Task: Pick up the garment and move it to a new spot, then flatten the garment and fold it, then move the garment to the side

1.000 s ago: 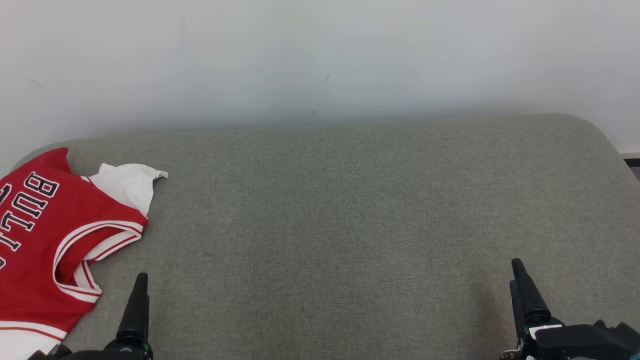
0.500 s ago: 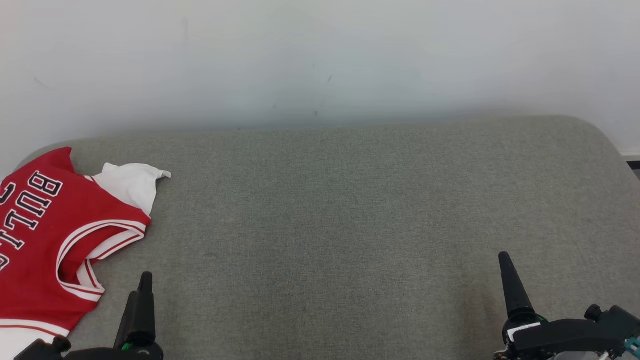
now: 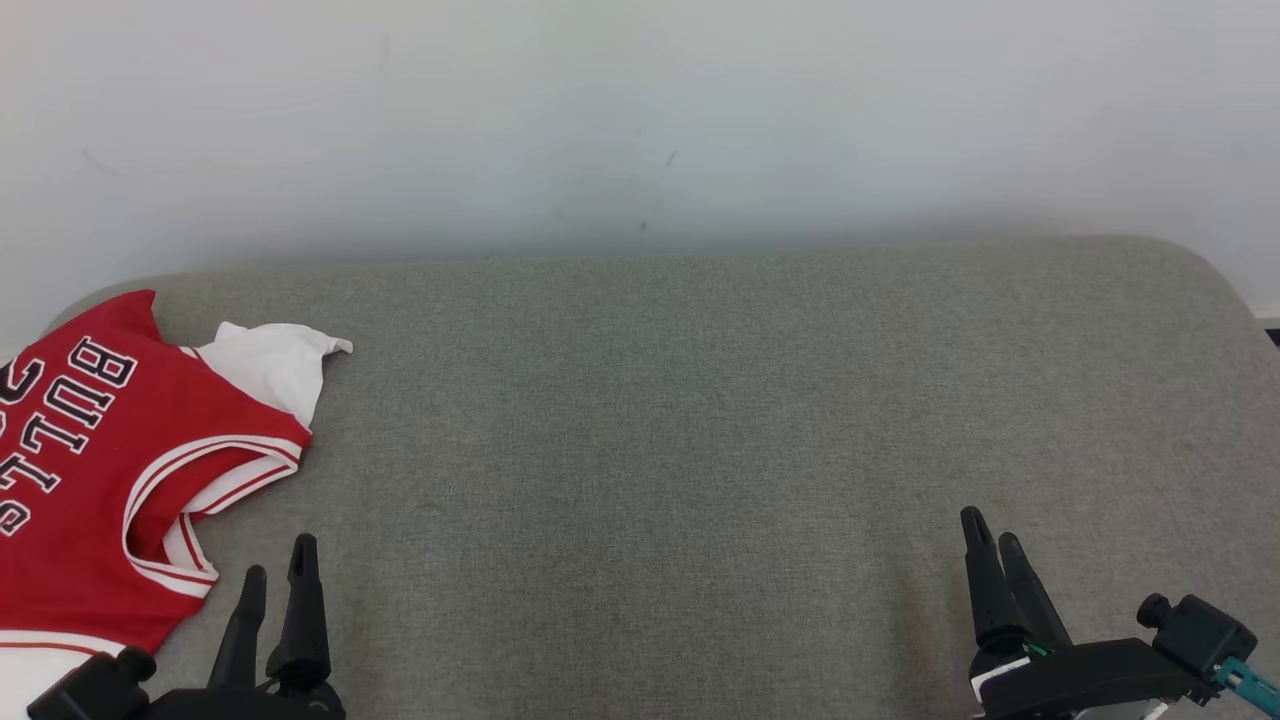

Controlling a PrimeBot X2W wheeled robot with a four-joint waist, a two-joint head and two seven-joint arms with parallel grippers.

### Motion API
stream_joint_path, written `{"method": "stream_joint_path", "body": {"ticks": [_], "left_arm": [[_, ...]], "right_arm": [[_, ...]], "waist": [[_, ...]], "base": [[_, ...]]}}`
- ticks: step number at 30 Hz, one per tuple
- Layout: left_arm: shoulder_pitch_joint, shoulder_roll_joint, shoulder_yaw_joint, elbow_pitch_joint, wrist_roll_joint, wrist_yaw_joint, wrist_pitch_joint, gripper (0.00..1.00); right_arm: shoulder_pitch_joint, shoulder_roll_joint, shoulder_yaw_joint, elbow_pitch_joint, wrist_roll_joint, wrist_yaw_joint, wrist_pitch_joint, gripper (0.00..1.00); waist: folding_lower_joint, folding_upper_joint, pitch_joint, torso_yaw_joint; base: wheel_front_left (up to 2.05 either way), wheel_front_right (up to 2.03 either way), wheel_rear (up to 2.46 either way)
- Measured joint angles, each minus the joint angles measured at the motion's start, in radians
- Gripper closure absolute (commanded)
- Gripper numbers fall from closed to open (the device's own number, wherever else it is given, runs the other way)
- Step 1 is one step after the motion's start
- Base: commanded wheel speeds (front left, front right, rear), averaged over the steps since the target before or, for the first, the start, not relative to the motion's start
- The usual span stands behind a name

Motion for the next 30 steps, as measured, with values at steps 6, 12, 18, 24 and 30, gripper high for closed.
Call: {"method": "stream_joint_path", "body": {"ticks": [6,12,18,24,30], "left_arm": [[0.005,0.011,-0.005,-0.013,0.081,0.010,-0.018,0.00],[0.014,0.019,-0.011,-0.020,0.152,0.021,-0.036,0.00],[0.019,0.026,-0.015,-0.033,0.218,0.032,-0.054,0.00],[0.022,0.034,-0.018,-0.049,0.282,0.042,-0.069,0.00],[0.031,0.041,-0.025,-0.061,0.342,0.043,-0.085,0.00]], "right_arm": [[0.000,0.000,0.018,0.003,-0.086,0.000,-0.018,0.00],[0.000,0.000,0.031,0.003,-0.168,0.000,-0.035,0.00],[0.000,0.000,0.037,0.001,-0.235,0.000,-0.053,0.00],[0.000,-0.002,0.043,-0.004,-0.296,0.000,-0.069,0.00],[0.001,-0.007,0.040,-0.011,-0.357,0.000,-0.085,0.00]], "waist": [[0.0000,0.0000,-0.002,0.003],[0.0000,0.0000,-0.003,0.006],[0.0000,0.0000,-0.005,0.010],[0.0000,0.0000,-0.007,0.013],[0.0000,0.0000,-0.007,0.013]], "base": [[0.00,0.00,0.00],[0.00,0.00,0.00],[0.00,0.00,0.00],[0.00,0.00,0.00],[0.00,0.00,0.00]]}}
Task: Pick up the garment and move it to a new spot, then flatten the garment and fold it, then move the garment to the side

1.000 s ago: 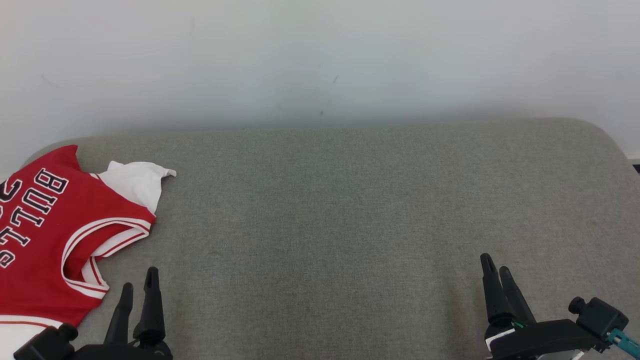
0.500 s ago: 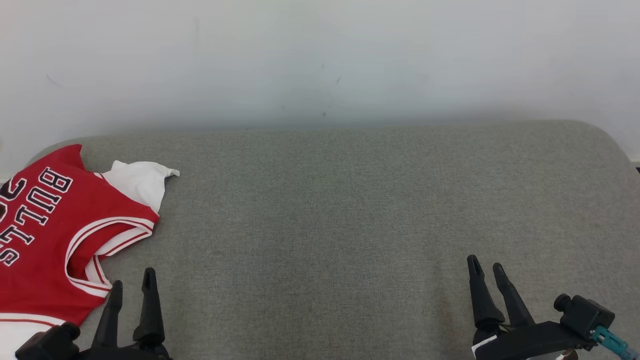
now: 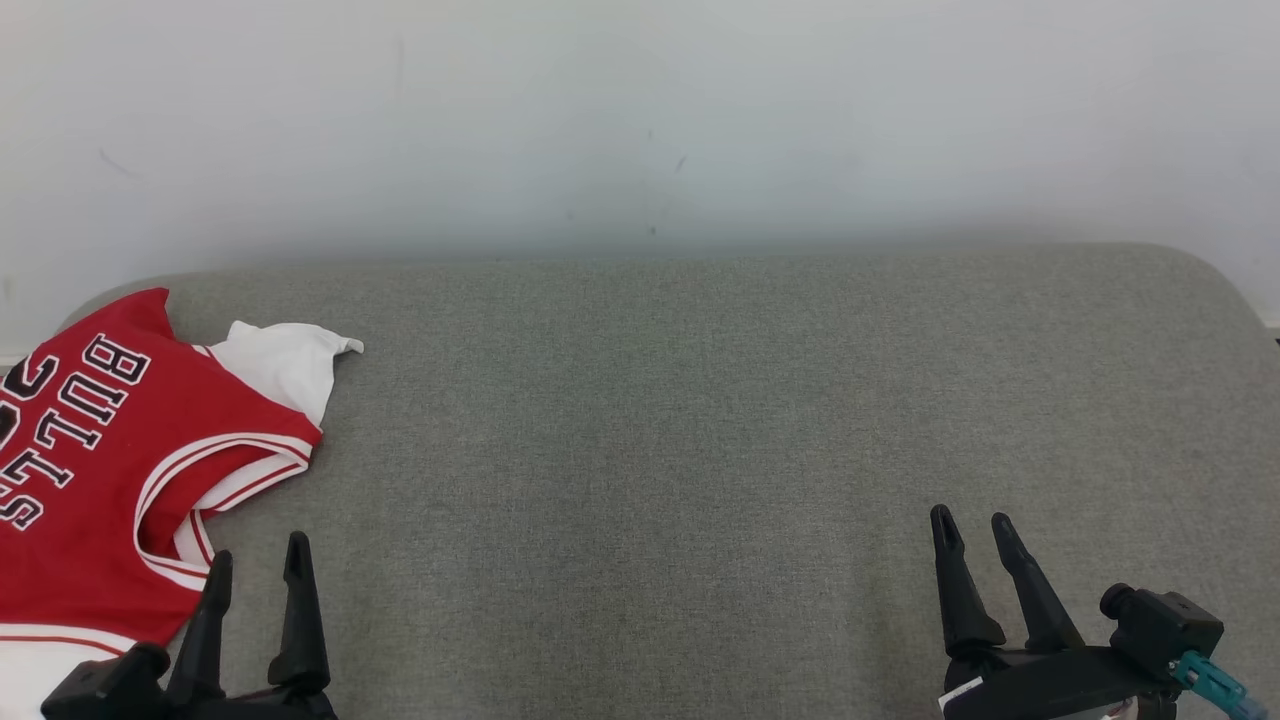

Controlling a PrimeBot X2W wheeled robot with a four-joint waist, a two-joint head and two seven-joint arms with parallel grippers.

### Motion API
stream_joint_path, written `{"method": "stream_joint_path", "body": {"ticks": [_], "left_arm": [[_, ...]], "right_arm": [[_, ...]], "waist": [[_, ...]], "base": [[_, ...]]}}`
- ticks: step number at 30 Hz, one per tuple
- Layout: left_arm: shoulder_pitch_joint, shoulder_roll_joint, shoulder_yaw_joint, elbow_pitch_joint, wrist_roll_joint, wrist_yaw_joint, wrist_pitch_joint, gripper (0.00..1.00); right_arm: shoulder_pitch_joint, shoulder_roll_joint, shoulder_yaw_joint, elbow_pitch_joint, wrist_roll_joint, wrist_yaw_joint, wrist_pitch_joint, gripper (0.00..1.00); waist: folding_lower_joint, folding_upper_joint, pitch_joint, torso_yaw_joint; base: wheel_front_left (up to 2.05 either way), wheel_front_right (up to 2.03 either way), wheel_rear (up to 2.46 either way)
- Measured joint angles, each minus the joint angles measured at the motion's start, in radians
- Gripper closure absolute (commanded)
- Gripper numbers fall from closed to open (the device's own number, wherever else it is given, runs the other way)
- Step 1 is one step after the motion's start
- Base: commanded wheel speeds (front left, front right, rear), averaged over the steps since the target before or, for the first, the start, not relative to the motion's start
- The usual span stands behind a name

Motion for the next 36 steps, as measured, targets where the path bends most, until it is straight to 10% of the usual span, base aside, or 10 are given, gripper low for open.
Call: {"method": "stream_joint_path", "body": {"ticks": [36], "left_arm": [[0.031,0.020,-0.008,-0.016,0.271,-0.036,-0.073,0.00]], "right_arm": [[0.030,-0.010,-0.010,-0.022,-0.256,0.000,-0.073,0.00]], "waist": [[-0.0002,0.0000,-0.013,0.006]], "base": [[0.00,0.00,0.00]]}}
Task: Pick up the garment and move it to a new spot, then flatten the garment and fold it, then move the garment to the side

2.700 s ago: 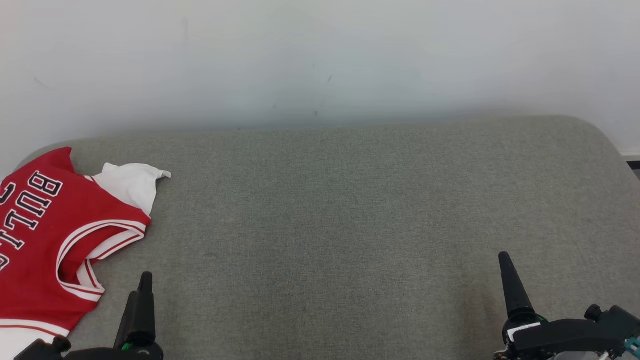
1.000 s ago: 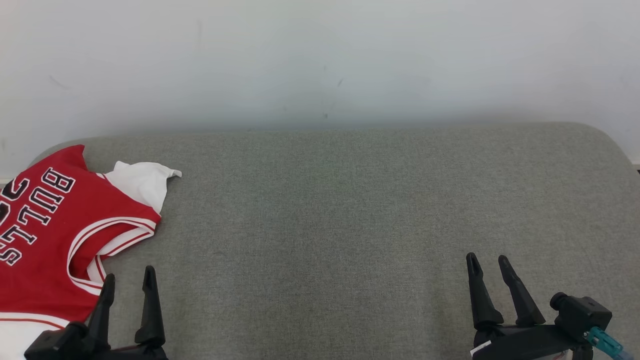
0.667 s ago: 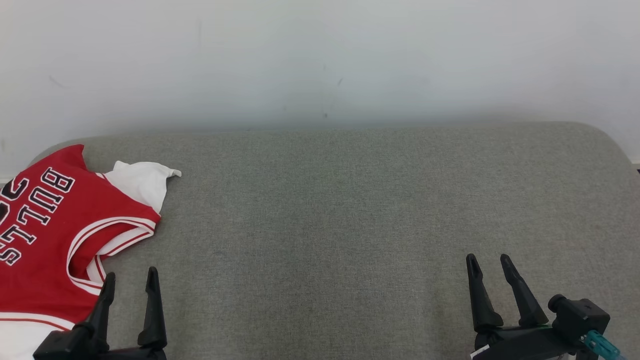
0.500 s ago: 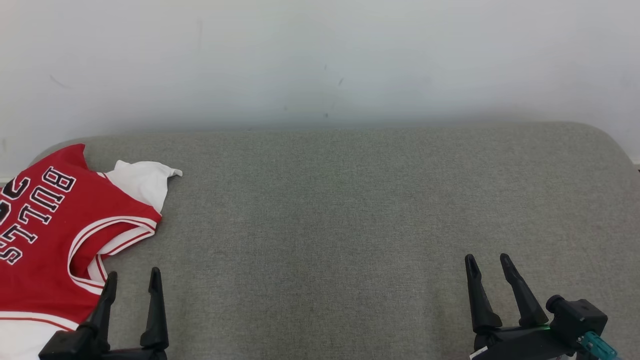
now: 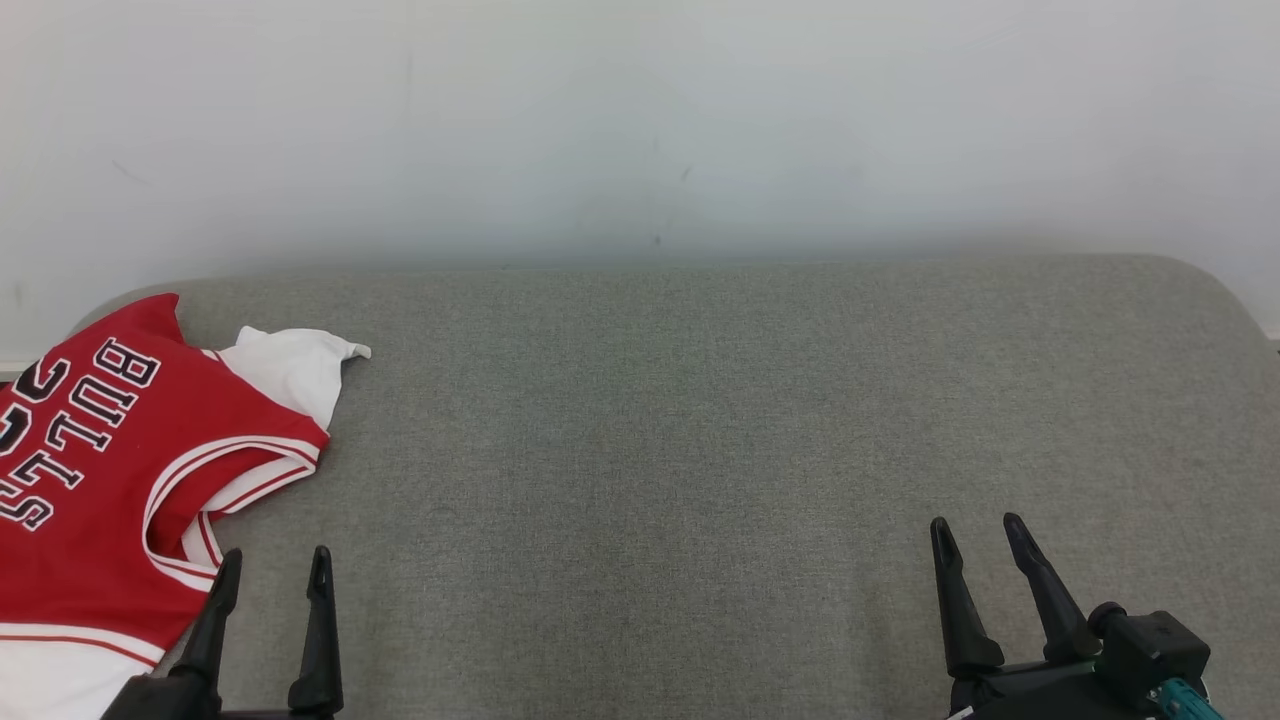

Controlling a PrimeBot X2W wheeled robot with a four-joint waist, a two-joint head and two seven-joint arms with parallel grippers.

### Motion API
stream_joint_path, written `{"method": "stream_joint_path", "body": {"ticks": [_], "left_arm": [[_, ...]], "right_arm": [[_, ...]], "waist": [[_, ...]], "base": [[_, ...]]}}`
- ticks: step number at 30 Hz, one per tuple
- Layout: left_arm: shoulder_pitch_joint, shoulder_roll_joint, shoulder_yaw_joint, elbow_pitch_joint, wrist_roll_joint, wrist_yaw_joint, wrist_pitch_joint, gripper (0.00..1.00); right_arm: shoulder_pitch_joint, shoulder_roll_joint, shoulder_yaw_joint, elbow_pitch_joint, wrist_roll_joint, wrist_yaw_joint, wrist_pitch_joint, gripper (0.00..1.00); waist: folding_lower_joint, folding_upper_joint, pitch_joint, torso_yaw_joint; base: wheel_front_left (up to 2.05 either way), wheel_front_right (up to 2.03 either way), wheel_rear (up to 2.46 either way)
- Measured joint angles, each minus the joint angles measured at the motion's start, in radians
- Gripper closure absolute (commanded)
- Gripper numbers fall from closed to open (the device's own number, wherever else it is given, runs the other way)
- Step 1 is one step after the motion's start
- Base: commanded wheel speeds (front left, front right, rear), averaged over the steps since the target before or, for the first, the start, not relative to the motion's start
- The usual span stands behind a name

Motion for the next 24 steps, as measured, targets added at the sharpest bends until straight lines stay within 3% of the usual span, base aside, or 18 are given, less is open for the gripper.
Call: {"method": "stream_joint_path", "body": {"ticks": [12,24], "left_arm": [[0.012,-0.007,0.004,-0.006,0.089,-0.008,-0.022,0.00],[0.009,-0.014,0.036,0.003,0.090,-0.008,-0.023,0.00]], "right_arm": [[0.006,0.000,-0.005,-0.004,-0.054,0.000,-0.022,0.00],[0.008,-0.001,0.003,-0.003,-0.056,0.000,-0.024,0.00]], "waist": [[0.0000,0.0000,0.002,0.001],[0.0001,0.0000,0.004,0.013]], "base": [[0.00,0.00,0.00],[0.00,0.00,0.00]]}}
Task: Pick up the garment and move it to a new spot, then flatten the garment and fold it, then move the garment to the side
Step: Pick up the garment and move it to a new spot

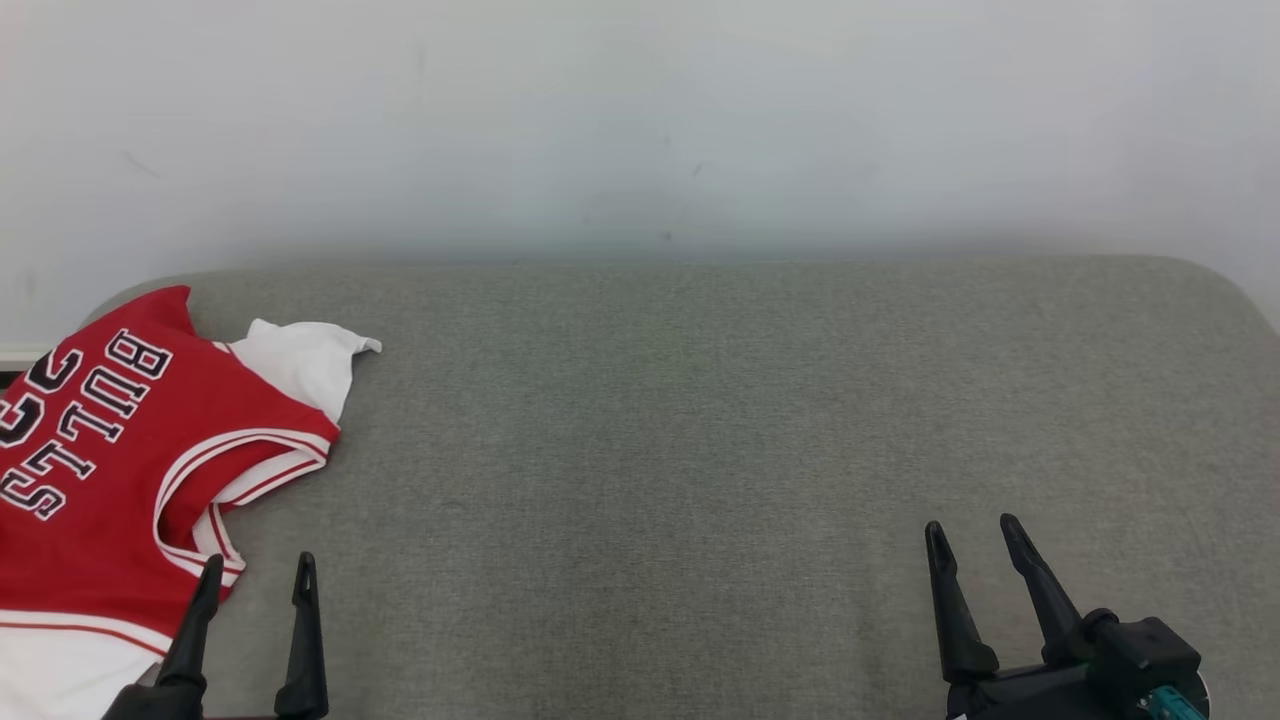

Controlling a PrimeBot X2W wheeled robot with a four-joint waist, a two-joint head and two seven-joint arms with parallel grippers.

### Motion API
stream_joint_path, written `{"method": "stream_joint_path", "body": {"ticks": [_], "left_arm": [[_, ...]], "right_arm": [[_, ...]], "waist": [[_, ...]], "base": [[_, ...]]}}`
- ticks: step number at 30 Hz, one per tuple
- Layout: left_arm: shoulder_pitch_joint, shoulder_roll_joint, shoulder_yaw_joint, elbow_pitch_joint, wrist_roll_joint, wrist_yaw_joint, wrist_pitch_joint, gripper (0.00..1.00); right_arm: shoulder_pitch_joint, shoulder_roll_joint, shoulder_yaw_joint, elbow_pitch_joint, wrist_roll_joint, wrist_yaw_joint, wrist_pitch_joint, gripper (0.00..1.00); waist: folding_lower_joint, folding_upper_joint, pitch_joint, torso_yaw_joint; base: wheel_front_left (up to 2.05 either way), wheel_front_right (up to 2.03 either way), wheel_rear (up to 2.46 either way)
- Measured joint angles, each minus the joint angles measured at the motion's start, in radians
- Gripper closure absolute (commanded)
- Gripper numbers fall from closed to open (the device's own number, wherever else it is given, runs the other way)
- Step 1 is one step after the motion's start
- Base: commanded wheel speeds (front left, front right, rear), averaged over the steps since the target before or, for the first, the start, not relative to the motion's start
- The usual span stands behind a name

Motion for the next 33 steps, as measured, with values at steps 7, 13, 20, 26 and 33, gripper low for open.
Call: {"method": "stream_joint_path", "body": {"ticks": [7,13,20,26,33], "left_arm": [[0.006,0.003,0.018,-0.006,0.004,0.005,-0.002,0.00],[0.015,0.002,0.019,-0.002,0.007,0.008,-0.002,0.00],[0.019,0.001,0.028,0.006,0.007,0.010,-0.002,0.00],[0.031,0.001,0.047,0.014,0.004,0.018,-0.002,0.00],[0.050,0.000,0.084,0.005,-0.008,0.033,-0.002,0.00]], "right_arm": [[0.002,0.006,0.008,0.000,0.000,0.000,0.000,0.00],[0.011,0.008,0.010,0.004,0.000,0.000,0.000,0.00],[0.018,0.010,0.015,0.008,0.001,0.000,0.000,0.00],[0.018,0.012,0.022,0.012,0.001,0.000,0.000,0.00],[-0.017,0.011,0.064,0.024,0.002,0.000,0.000,0.00]], "waist": [[0.0000,0.0000,0.001,0.052],[0.0000,0.0000,-0.001,0.122],[0.0000,0.0000,-0.004,0.224],[0.0000,0.0000,-0.006,0.323],[0.0000,0.0000,-0.001,0.412]], "base": [[0.00,0.00,0.00],[0.00,0.00,0.00],[0.00,0.00,0.00],[0.00,0.00,0.00],[0.00,0.00,0.00]]}}
